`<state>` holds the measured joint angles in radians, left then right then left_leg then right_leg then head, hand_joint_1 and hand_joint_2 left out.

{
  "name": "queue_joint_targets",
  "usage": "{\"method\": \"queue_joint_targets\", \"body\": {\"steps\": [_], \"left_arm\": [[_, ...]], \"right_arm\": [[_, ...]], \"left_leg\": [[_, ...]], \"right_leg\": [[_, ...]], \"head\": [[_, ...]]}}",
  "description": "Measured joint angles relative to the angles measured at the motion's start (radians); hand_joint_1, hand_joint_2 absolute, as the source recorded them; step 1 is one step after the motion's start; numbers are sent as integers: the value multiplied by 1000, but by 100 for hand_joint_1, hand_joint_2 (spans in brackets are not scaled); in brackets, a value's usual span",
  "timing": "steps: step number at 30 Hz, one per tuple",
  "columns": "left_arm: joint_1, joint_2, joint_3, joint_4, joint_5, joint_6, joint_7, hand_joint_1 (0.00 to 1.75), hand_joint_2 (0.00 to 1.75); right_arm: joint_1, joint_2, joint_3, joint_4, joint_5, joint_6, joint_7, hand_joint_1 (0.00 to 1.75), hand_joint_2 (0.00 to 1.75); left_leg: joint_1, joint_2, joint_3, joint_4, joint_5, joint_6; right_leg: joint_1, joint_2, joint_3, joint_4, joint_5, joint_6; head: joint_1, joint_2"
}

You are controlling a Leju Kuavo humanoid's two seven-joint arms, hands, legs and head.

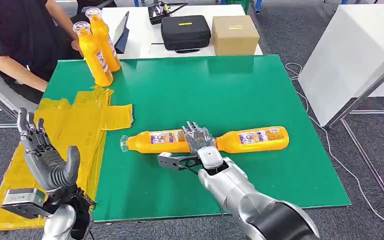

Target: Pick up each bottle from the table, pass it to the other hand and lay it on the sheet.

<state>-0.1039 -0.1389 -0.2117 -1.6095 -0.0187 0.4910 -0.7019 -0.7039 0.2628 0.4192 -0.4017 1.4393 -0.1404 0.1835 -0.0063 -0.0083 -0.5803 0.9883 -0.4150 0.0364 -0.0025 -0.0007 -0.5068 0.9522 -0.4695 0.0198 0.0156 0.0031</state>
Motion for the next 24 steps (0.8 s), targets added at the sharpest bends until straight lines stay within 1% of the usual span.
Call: {"method": "queue_joint_targets", "body": {"steps": [11,12,13,14,24], "left_arm": [[4,-6,9,-6,-1,1,0,0,0],[5,-7,10,-7,-2,1,0,0,0],[7,-8,10,-7,-2,1,0,0,0],[9,-8,11,-9,-2,1,0,0,0],[19,-16,14,-28,-2,-9,0,0,0]], "right_arm": [[-5,2,0,5,2,7,0,0,175],[-5,2,0,5,2,7,0,19,175],[-5,2,0,6,2,8,0,171,175],[-5,2,0,6,3,13,0,175,175],[-10,7,1,17,6,42,-3,175,175]], "left_leg": [[0,0,0,0,0,0],[0,0,0,0,0,0],[0,0,0,0,0,0],[0,0,0,0,0,0],[0,1,3,0,0,0]], "right_leg": [[0,0,0,0,0,0],[0,0,0,0,0,0],[0,0,0,0,0,0],[0,0,0,0,0,0],[0,1,2,0,0,0]], "head": [[0,0],[0,0],[0,0],[0,0],[0,0]]}}
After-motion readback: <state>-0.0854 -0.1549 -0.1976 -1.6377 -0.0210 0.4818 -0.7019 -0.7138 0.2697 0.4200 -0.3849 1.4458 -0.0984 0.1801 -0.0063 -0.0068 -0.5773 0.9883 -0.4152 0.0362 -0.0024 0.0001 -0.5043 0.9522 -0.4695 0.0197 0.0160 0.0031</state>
